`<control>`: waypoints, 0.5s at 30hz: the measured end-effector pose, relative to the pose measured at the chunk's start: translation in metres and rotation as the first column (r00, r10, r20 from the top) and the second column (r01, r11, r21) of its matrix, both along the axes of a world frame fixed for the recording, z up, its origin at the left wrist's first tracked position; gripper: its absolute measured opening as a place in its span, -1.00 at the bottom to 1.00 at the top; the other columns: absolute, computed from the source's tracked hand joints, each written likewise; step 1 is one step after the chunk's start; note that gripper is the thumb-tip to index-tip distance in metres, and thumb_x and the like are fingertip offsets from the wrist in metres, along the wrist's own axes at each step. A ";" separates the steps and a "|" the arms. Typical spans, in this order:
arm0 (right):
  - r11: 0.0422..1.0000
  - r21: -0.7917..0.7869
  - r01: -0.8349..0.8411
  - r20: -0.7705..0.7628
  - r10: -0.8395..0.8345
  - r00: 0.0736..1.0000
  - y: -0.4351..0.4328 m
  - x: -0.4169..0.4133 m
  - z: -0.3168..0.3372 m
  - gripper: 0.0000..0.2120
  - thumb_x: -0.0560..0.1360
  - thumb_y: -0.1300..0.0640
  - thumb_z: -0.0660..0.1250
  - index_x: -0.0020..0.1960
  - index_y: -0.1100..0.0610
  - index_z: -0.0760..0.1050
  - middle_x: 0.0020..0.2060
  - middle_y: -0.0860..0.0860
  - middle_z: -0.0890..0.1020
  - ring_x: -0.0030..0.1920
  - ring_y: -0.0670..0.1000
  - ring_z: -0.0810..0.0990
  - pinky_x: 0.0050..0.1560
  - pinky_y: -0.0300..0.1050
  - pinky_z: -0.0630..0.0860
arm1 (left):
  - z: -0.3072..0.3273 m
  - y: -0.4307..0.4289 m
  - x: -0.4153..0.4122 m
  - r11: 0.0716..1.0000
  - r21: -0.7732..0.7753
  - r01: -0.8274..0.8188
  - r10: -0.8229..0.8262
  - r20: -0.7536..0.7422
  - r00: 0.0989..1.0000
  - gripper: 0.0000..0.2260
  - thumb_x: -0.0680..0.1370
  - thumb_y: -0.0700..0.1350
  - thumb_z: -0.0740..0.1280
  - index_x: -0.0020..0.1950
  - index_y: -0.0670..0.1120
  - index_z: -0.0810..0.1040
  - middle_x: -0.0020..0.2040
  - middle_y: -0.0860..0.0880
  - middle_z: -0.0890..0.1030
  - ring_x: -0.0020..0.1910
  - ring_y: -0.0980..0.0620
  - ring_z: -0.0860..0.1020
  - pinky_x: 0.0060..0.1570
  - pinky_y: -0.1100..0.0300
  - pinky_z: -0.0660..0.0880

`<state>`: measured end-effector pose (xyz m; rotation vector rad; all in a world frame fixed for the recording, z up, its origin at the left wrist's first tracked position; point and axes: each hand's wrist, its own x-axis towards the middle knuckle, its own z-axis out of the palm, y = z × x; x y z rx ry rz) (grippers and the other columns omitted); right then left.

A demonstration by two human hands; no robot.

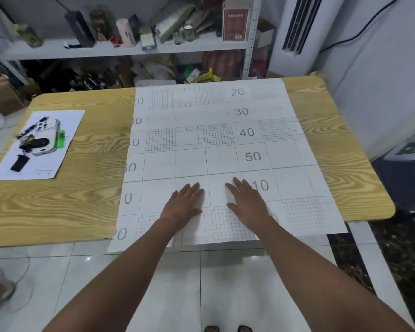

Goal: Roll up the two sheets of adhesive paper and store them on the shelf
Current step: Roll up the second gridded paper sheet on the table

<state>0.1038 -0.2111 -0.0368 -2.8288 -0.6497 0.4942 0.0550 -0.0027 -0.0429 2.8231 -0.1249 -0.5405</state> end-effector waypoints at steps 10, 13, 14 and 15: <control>0.978 0.169 -0.121 -0.175 0.150 0.973 -0.013 -0.029 0.003 -0.19 0.39 -0.28 0.34 0.50 -0.08 0.08 0.52 -0.09 0.02 0.51 -0.04 -0.11 0.47 -0.03 -0.09 | -0.007 -0.010 -0.004 0.993 0.058 -0.107 0.101 0.105 0.989 -0.41 0.55 -0.37 0.11 0.50 -0.01 0.02 0.53 0.04 -0.05 0.50 -0.03 -0.07 0.43 0.02 -0.01; 0.975 0.113 -0.192 -0.181 0.211 0.961 -0.017 -0.034 0.003 -0.11 0.29 -0.23 0.46 0.49 -0.08 0.12 0.52 -0.11 -0.01 0.51 -0.02 -0.13 0.46 -0.05 -0.10 | -0.007 -0.012 -0.007 0.993 0.047 -0.104 0.098 0.113 0.989 -0.48 0.57 -0.34 0.10 0.48 -0.03 0.06 0.53 0.02 -0.02 0.49 -0.05 -0.05 0.43 -0.01 0.03; 0.974 0.108 -0.198 -0.175 0.214 0.961 -0.017 -0.035 0.003 -0.17 0.31 -0.15 0.49 0.46 -0.06 0.18 0.52 -0.10 0.01 0.51 -0.01 -0.12 0.46 -0.05 -0.07 | -0.007 -0.013 -0.008 0.995 0.038 -0.097 0.092 0.112 0.989 -0.51 0.58 -0.32 0.09 0.47 -0.04 0.08 0.53 0.01 0.00 0.49 -0.06 -0.03 0.43 -0.02 0.05; 0.976 0.123 -0.182 -0.171 0.201 0.964 -0.017 -0.035 0.002 -0.27 0.33 -0.05 0.50 0.41 -0.03 0.24 0.51 -0.08 0.05 0.51 -0.01 -0.09 0.45 -0.07 -0.02 | -0.007 -0.013 -0.010 0.996 0.031 -0.088 0.084 0.113 0.990 -0.53 0.58 -0.30 0.10 0.46 -0.05 0.12 0.52 0.00 0.03 0.48 -0.07 0.00 0.42 -0.03 0.08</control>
